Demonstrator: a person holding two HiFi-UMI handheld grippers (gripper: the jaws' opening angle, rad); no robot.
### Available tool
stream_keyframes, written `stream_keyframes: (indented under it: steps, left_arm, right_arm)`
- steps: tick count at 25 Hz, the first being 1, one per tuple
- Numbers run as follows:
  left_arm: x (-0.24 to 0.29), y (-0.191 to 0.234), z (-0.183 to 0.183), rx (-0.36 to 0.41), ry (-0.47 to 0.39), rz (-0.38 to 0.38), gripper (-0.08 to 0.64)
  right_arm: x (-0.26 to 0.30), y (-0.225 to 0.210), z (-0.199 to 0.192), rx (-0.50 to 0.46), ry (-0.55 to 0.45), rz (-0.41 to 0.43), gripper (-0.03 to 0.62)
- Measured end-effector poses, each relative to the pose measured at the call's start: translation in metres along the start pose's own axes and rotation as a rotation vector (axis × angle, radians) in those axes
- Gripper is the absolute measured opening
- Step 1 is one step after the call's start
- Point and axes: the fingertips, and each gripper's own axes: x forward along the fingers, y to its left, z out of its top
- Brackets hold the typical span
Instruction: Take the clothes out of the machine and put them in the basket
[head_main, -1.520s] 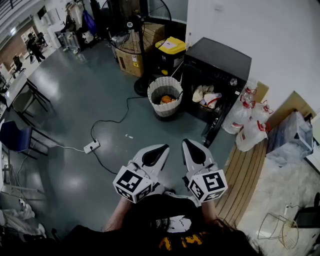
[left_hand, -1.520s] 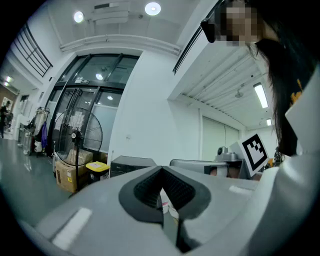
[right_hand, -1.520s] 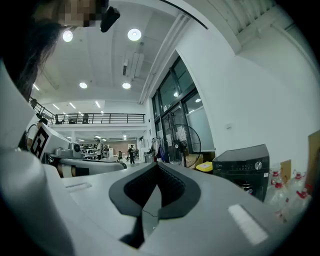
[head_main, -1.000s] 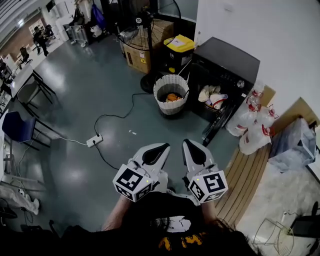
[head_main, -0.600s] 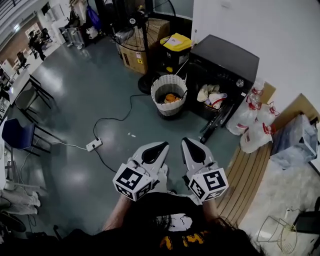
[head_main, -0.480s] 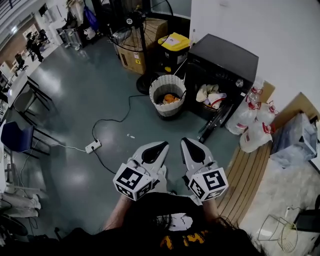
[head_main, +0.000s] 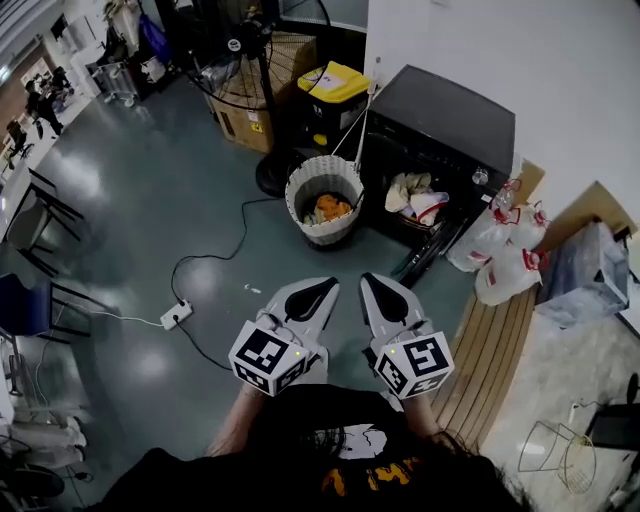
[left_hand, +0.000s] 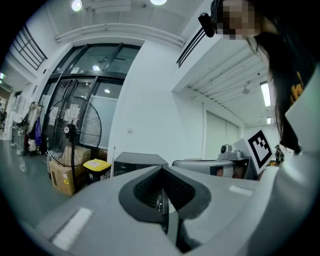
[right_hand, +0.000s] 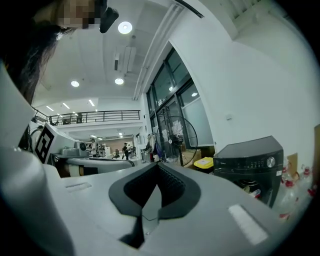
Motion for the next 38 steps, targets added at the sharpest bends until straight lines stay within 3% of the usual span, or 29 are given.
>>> stream_keyframes:
  steps: [11, 19, 26, 38]
  left_arm:
    - [0.049, 0.117, 0.026, -0.008, -0.004, -0.086, 0.0]
    - [0.073, 0.175, 0.031, 0.005, 0.009, -0.141, 0.0]
    - [0.085, 0.205, 0.028, -0.008, 0.022, -0.161, 0.0]
    - [0.11, 0.211, 0.013, -0.041, 0.061, -0.207, 0.0]
  right_arm:
    - [0.116, -0.03, 0.006, 0.042, 0.021, -0.095, 0.027]
    - [0.174, -0.048, 0.006, 0.054, 0.018, -0.158, 0.026]
    - [0.2, -0.054, 0.001, 0.044, 0.046, -0.193, 0.027]
    - [0.217, -0.079, -0.008, 0.055, 0.08, -0.222, 0.028]
